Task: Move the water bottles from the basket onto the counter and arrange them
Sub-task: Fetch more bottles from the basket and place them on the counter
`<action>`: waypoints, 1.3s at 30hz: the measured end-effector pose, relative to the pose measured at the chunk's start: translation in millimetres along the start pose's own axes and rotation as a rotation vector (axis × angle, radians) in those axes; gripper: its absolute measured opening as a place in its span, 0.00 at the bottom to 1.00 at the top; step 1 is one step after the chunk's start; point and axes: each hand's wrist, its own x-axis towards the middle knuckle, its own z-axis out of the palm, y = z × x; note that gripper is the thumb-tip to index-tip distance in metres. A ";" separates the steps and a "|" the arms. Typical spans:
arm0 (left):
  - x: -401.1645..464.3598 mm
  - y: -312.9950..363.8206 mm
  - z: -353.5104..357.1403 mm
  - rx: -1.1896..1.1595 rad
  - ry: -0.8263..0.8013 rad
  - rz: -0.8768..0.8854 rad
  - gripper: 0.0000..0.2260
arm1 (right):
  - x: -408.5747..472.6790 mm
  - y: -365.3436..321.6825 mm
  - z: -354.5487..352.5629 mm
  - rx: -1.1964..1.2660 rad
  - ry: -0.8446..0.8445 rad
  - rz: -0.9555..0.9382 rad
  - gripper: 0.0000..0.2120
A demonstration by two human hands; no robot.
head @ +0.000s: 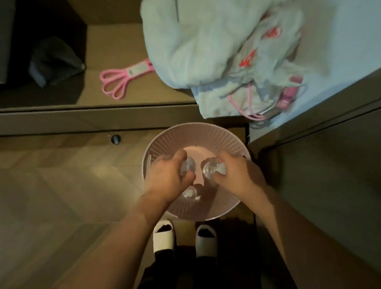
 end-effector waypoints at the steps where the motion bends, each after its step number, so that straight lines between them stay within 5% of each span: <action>1: -17.3 11.8 -33.0 -0.012 0.040 -0.007 0.15 | -18.8 -19.4 -28.6 0.001 0.018 -0.029 0.15; 8: -150.2 69.2 -221.0 -0.084 0.420 -0.084 0.11 | -146.6 -164.0 -195.5 -0.109 0.212 -0.242 0.13; 14: -251.0 42.9 -311.3 -0.107 0.781 -0.255 0.12 | -197.1 -291.1 -242.3 -0.098 0.208 -0.376 0.10; 21: -353.5 -51.0 -394.4 -0.095 1.072 -0.433 0.13 | -215.1 -454.8 -204.5 -0.181 0.131 -0.623 0.11; 39: -560.3 -331.3 -581.7 0.108 1.493 -0.783 0.11 | -258.6 -863.7 -42.8 -0.162 0.009 -1.093 0.14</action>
